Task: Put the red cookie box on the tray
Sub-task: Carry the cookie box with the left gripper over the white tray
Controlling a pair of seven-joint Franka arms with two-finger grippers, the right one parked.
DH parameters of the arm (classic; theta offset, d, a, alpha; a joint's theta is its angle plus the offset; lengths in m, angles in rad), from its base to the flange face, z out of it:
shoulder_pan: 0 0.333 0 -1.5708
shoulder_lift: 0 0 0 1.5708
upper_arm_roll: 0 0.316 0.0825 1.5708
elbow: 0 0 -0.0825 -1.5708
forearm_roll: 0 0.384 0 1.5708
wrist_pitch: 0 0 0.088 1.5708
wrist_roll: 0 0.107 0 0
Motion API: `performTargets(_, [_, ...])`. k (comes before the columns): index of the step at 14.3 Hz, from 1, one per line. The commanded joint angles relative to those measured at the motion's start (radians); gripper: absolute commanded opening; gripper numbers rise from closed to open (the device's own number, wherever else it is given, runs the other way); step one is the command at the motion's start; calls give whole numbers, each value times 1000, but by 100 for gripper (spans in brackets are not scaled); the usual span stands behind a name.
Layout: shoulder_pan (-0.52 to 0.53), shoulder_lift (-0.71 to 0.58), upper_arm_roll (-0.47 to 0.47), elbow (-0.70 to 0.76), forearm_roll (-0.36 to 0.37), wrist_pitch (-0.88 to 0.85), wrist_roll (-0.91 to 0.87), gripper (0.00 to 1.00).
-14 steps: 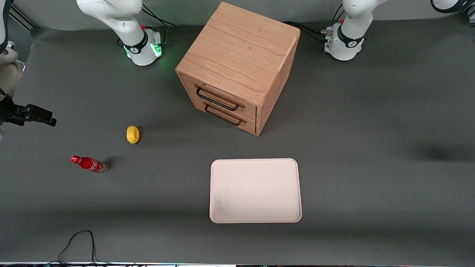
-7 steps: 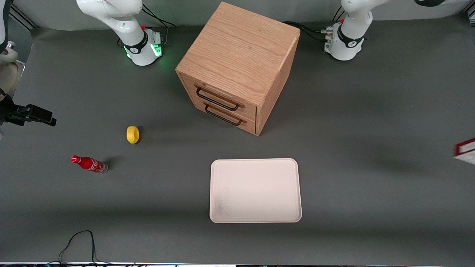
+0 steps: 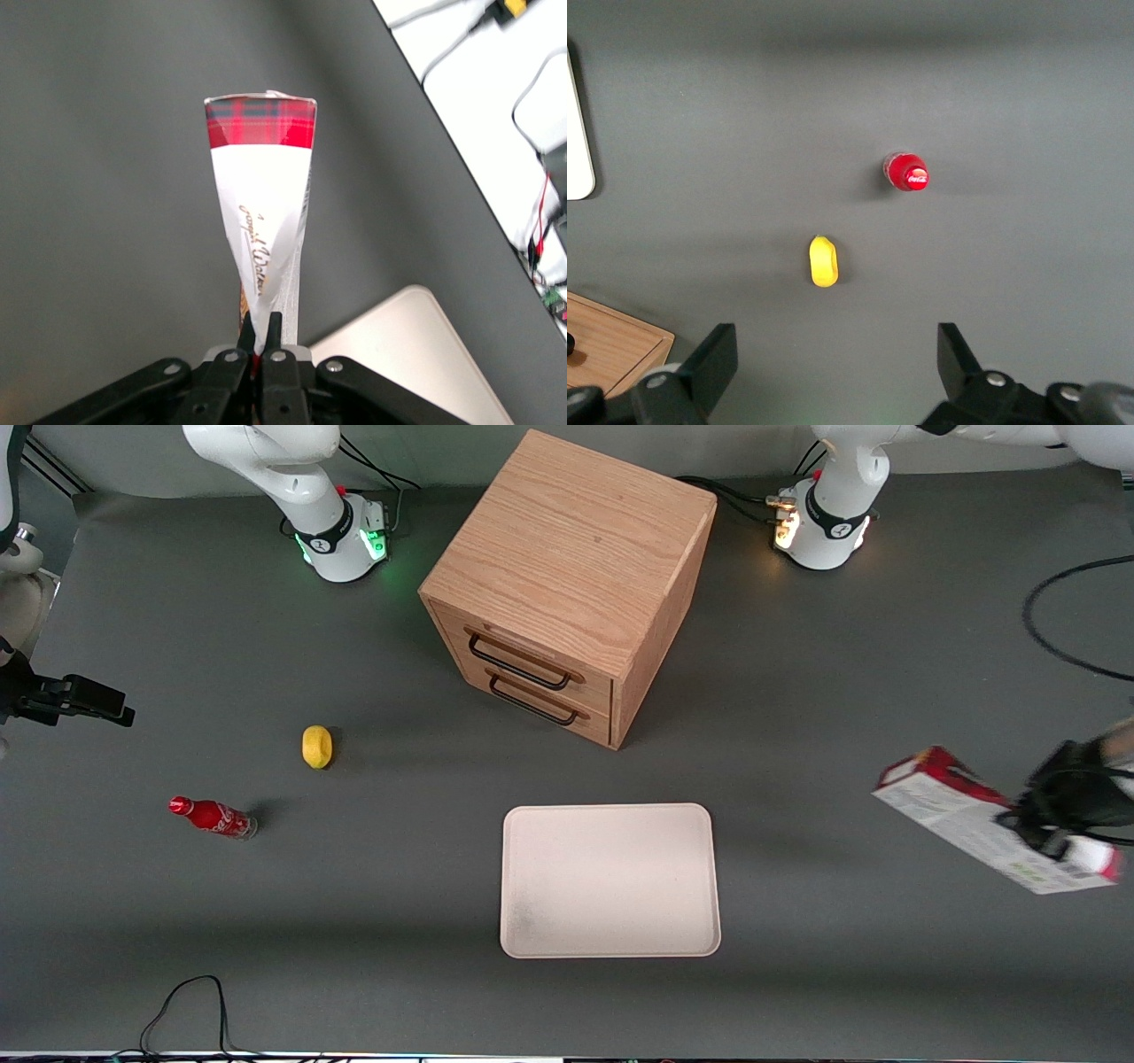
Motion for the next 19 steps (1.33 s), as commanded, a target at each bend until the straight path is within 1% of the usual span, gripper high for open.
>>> performTargets(1, [-94,-21,16,-35,9,-13,-112,0])
performTargets(4, [-192,-17,16,-56,10,0,-117,0])
performTargets(6, [-247,-9,16,-67,10,14,-86,0])
performTargets(8, [-267,-8,-7,-66,0,17,20,0])
performTargets(11, [-270,12,-49,-66,-2,81,93,0])
performTargets(14, [-293,26,-55,-66,7,103,286,0])
performTargets(19, [-298,31,-54,-67,13,127,617,0])
